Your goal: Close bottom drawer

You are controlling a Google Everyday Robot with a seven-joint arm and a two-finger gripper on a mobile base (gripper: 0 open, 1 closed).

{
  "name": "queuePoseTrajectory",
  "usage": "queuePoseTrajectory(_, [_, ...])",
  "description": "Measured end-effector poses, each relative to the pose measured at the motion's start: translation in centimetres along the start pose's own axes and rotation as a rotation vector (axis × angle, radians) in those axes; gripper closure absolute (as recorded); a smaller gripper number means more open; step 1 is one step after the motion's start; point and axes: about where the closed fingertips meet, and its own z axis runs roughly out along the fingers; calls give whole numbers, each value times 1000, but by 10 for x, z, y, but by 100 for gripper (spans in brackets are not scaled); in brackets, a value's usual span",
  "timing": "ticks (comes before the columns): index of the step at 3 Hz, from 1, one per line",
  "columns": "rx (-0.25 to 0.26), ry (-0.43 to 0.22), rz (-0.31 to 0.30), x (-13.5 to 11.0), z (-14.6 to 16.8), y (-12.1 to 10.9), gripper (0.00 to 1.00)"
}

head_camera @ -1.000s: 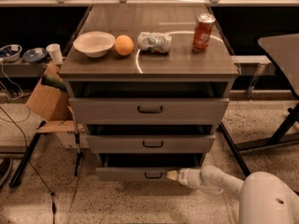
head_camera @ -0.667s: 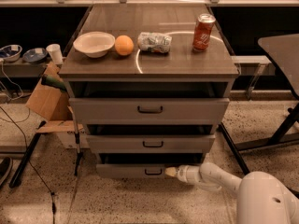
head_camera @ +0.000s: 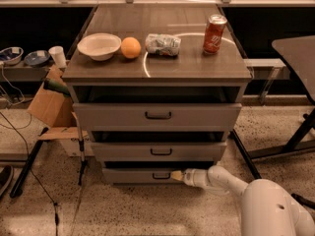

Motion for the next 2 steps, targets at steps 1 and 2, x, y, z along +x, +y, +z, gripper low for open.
queuePoseTrajectory(1, [-3, 9, -5, 11, -8, -3, 100])
queuePoseTrajectory(2, [-30, 14, -16, 31, -22, -6, 100])
